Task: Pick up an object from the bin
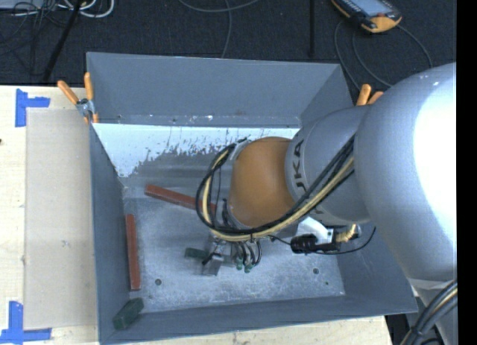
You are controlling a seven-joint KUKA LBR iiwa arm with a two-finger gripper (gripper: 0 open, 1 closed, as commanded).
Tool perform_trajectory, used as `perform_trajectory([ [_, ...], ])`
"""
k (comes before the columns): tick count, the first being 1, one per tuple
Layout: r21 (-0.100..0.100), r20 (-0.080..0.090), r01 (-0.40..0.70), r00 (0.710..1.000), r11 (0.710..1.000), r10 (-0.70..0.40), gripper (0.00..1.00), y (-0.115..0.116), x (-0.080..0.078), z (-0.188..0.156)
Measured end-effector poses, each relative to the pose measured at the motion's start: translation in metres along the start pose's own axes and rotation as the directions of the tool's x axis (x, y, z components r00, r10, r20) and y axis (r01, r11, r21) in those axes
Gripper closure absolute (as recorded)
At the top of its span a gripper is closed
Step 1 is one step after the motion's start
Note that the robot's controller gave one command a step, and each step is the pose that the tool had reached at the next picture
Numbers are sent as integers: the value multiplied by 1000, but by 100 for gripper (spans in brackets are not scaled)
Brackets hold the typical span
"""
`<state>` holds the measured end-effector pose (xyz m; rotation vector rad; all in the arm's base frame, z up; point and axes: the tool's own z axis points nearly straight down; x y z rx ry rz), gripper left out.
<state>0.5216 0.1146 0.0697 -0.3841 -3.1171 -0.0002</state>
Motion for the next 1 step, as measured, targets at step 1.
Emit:
perform_trajectory([
  [1, 0, -1, 0, 1000, 1000, 0, 100, 0, 0, -3],
])
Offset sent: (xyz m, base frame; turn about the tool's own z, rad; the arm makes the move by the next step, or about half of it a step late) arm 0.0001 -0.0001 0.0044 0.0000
